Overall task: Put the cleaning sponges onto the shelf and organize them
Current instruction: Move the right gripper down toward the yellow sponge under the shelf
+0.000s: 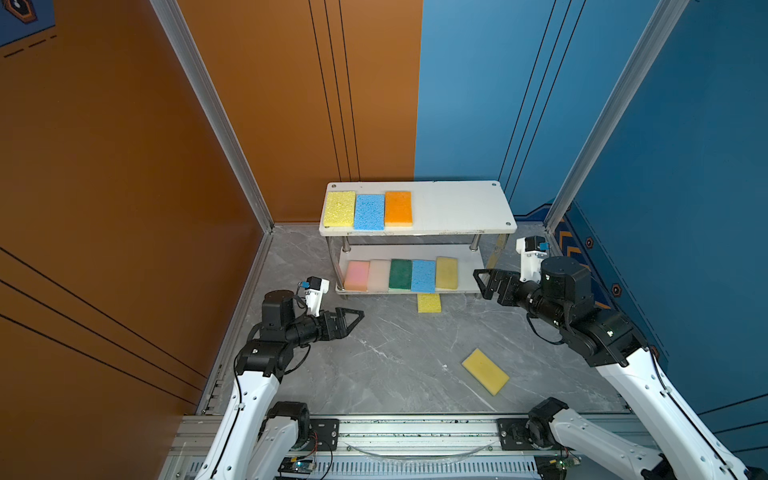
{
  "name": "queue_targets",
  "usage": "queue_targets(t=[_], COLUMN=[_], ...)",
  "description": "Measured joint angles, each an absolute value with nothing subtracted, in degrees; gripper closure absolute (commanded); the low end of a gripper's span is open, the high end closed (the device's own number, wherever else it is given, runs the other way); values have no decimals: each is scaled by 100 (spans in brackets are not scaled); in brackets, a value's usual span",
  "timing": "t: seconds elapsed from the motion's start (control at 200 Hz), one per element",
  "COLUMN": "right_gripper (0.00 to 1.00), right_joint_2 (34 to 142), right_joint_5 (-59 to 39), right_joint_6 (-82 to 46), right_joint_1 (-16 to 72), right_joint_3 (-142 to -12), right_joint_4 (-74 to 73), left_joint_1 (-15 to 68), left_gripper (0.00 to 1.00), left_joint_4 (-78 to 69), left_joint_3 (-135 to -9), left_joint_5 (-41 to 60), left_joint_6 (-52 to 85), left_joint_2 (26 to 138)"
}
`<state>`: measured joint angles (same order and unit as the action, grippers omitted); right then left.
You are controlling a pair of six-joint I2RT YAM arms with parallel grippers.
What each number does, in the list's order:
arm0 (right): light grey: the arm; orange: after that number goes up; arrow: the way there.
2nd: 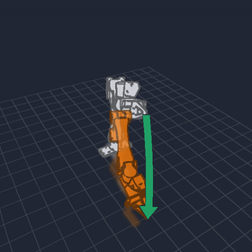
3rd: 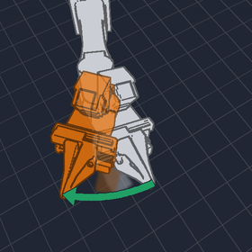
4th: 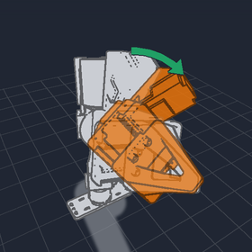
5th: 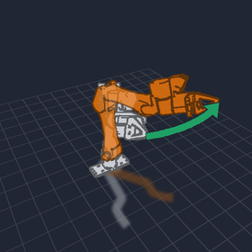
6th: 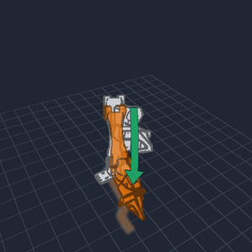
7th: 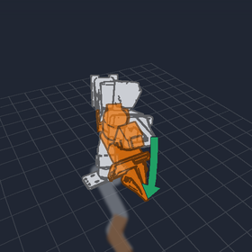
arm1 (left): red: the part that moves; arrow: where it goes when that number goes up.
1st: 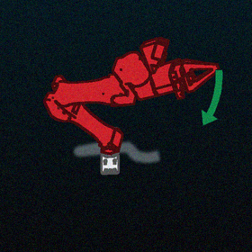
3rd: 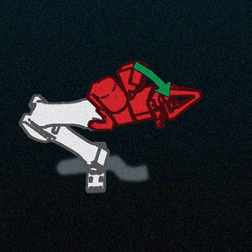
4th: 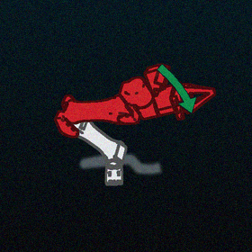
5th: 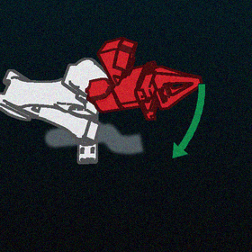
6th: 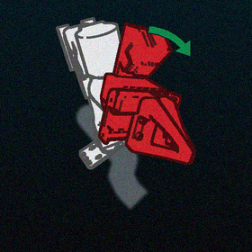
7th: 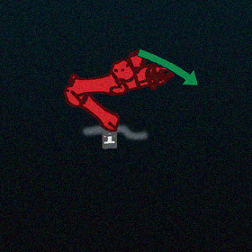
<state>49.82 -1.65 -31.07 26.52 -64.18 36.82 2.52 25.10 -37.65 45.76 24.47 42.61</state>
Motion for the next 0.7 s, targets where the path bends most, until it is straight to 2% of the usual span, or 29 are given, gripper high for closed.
queue_targets(t=[0.23,0.696], right_gripper=[0,0], right_joint_2=[4670,4733], right_joint_5=[-172,-449], right_joint_6=[-3721,-4755], right_joint_1=[2473,2473], right_joint_3=[-5601,-4324], right_joint_4=[3632,3271], left_joint_1=[274,714], left_gripper=[2,2], left_joint_4=[2296,2161], left_joint_3=[-3723,-3603], left_joint_5=[4768,4639], left_joint_6=[2587,2902], left_joint_2=[4285,4637])
